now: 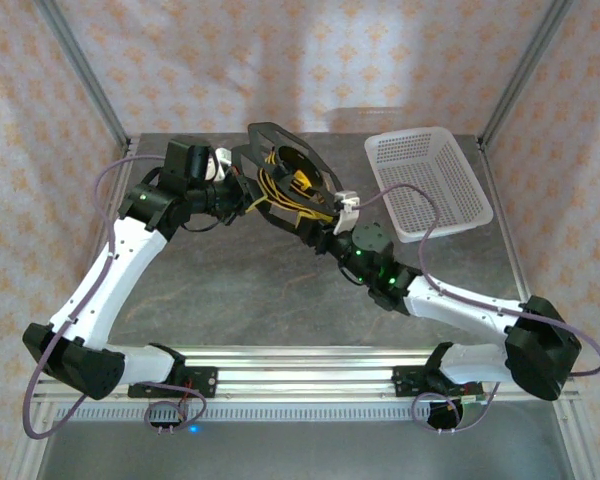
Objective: Wrap the cables
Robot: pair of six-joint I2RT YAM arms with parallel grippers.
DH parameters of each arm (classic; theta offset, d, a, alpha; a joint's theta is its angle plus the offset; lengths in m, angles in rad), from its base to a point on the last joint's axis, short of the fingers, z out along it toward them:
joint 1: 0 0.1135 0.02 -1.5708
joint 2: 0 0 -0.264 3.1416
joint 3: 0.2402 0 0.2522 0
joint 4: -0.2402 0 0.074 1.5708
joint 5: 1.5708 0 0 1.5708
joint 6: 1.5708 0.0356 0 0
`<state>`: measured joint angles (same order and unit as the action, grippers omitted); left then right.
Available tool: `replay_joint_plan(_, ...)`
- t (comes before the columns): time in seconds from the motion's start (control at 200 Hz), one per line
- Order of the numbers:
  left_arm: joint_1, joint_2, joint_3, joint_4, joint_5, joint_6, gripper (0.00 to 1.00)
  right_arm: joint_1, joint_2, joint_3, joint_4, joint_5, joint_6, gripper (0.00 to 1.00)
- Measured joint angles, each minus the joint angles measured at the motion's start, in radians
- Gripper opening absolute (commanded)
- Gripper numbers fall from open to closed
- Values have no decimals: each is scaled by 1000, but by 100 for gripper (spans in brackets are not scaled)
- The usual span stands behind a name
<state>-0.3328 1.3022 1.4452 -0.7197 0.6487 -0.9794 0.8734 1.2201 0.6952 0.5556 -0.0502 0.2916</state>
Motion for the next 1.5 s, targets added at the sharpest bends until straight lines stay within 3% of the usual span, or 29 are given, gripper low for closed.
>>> replay_joint_plan(0.08,8,0,-14,19,1,-14,0,33,-30,-6,8,-34,-5,69)
replay_joint_plan(0.21,19,1,-32,40,-2,-30,0,74,-79,-12,-1,-85,-14,71)
replay_joint_plan(0.596,29,1,-42,51,-2,-45,0,74,-209,-140,-207,-43,43,75)
replay_joint_plan(0.646,34,1,-42,52,-2,-45,0,74,-236,-139,-243,-42,52,83)
replay_joint_plan(0.696,38,1,-42,53,-3,-43,0,74,-266,-126,-294,-43,70,100)
replay_joint_plan(1.121,87,-66,-51,44,-2,5,0,38,-500,214,-640,35,159,100)
replay_joint_plan(1.286,91,-142,-132,121,6,-6,0,-11,-424,322,-832,107,185,100)
replay_joint_plan(1.502,91,-102,-340,403,17,-100,0,-47,-314,325,-1066,196,229,100)
